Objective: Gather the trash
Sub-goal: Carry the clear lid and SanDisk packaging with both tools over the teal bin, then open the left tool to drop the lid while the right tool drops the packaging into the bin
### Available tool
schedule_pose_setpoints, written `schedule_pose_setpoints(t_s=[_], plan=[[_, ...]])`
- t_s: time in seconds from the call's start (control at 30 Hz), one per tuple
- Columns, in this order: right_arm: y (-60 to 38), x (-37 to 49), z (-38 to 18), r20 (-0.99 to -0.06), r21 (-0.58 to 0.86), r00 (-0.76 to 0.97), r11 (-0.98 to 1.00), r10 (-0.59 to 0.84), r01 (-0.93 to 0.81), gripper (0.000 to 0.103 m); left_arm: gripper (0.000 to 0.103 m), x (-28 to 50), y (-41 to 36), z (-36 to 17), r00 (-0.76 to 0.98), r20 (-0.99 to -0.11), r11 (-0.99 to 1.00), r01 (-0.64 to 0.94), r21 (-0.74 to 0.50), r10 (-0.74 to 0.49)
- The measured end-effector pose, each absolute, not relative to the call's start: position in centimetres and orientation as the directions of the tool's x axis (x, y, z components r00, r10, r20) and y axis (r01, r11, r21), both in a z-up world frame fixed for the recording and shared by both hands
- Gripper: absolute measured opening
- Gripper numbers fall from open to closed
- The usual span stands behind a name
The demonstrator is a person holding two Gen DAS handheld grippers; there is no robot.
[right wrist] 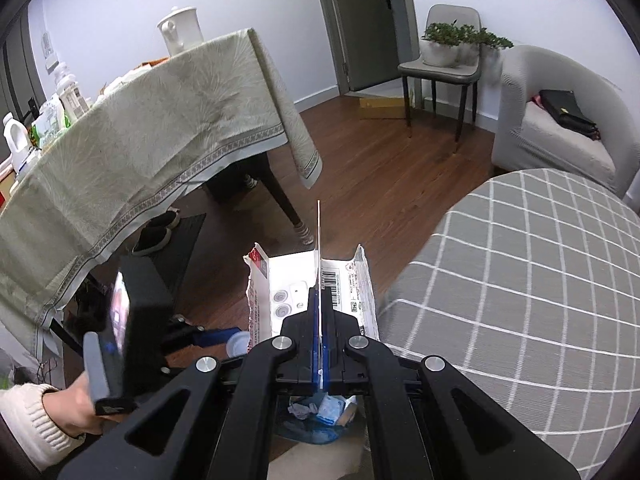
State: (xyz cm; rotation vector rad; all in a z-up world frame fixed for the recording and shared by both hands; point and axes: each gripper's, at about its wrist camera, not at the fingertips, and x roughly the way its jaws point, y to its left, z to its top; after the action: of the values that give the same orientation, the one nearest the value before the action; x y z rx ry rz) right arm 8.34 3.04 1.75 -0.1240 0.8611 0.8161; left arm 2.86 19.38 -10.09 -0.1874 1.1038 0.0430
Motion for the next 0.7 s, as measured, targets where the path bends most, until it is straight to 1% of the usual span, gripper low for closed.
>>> schedule_pose_setpoints(t_s=[0.63,0.67,0.7], plan=[[7.2,8.4,-0.4,-0.760,0.226,0.315,0.685,0.569,-0.692,0.001,0.042,2.6,21.5,-17.3,0.262,-0.959,0.973,-0.169,-0.157,-0.110],[7.4,8.4,-0.7,-0.765,0.223,0.313,0.687,0.563,-0.691,0.001,0.044,2.5,21.5,-17.5,0.258,-0.960,0.974,-0.166,-0.154,-0.108],[7.6,8.4,-1.0,-0.771,0.221,0.308,0.688,0.557,-0.691,0.001,0.049,2.4,21.6,-17.5,0.259,-0.960,0.975,-0.167,-0.149,-0.102]])
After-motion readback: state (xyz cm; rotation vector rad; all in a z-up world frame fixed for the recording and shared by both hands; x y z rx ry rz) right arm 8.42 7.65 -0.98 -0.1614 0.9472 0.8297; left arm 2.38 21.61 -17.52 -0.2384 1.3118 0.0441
